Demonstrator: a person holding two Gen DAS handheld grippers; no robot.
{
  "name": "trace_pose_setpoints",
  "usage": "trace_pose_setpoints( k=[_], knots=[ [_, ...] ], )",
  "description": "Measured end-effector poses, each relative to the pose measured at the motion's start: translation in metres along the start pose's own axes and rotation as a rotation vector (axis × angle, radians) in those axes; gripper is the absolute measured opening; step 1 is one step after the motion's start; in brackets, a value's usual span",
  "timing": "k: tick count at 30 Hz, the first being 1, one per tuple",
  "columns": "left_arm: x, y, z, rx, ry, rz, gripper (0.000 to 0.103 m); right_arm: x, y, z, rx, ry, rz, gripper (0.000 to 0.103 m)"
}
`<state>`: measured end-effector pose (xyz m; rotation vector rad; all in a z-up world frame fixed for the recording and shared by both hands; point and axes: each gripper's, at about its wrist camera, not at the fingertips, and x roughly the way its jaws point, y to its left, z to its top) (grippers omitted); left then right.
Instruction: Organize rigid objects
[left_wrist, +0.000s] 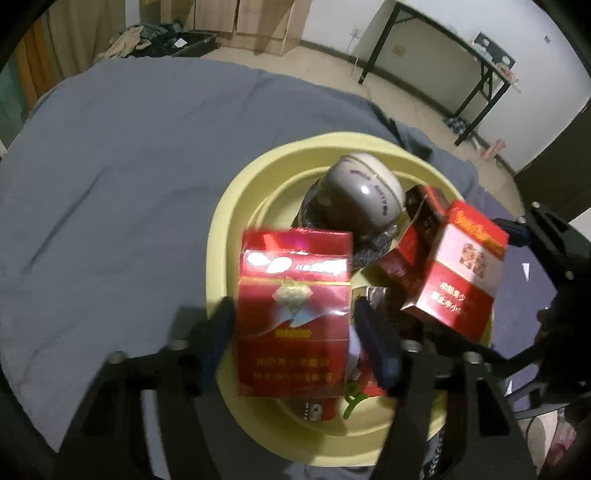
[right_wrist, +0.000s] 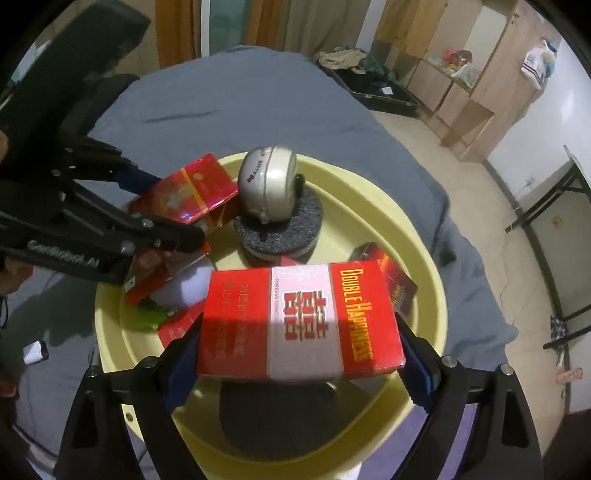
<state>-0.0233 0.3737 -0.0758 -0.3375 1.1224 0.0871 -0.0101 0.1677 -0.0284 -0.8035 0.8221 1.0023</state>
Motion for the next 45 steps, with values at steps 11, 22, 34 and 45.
trace_pose_setpoints(
  k=[11,22,34,45],
  knots=[
    [-0.075,-0.025,-0.018,-0.002,-0.294,-0.027,0.103,-0.065,-0.031,-0.021,0.106,-0.308,0.076,0.102],
    [-0.02,-0.09,-0.17,0.124,-0.228,-0.016,0.103,-0.019,-0.051,-0.178,0.169,-0.221,0.068,0.103],
    [0.031,-0.115,-0.165,0.019,-0.262,0.182,0.103,0.052,-0.028,-0.161,0.109,-0.189,-0.001,0.103],
    [0.04,-0.129,-0.139,-0.046,-0.257,0.247,0.103,0.065,-0.019,-0.148,0.165,-0.179,-0.029,0.103]
  ],
)
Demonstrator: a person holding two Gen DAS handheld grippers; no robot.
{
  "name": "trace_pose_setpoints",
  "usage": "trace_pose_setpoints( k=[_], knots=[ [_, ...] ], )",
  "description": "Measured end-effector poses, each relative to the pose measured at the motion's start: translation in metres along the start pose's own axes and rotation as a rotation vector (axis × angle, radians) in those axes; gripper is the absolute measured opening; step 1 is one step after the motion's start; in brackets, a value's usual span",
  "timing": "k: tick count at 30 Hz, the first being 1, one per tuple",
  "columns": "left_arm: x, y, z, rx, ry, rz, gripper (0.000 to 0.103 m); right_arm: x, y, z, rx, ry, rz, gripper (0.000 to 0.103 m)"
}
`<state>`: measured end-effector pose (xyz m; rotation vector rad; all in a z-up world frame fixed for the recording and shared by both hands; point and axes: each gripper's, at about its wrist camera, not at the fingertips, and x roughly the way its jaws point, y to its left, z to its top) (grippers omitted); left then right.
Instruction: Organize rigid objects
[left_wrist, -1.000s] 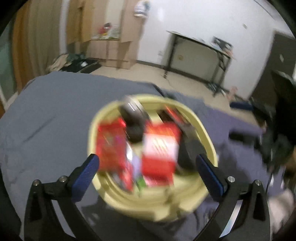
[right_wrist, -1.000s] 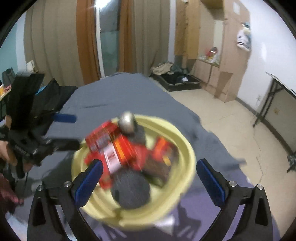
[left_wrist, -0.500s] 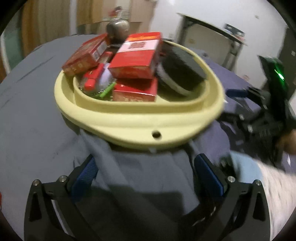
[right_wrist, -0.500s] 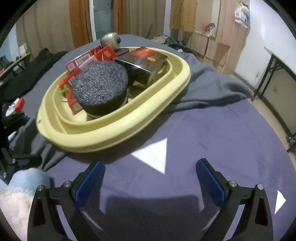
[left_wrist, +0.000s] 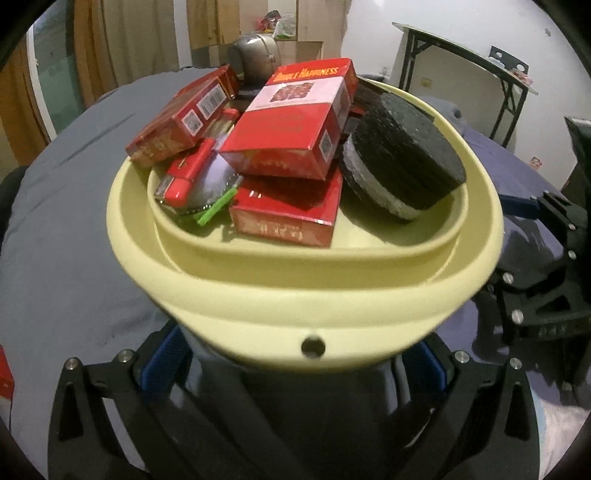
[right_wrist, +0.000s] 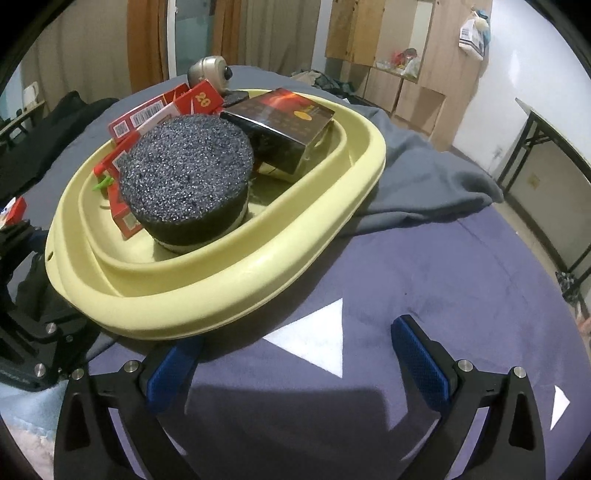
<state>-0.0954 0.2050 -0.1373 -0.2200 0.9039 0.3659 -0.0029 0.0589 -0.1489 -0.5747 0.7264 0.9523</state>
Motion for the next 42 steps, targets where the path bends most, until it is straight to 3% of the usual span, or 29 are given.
trace_pose_setpoints(
  k=[42],
  knots=[
    [0.002,-0.004,-0.002,-0.001,-0.011,-0.004,0.103,-0.012,-0.007,-0.004,-0.003,-0.001,0.0,0.103]
  ],
)
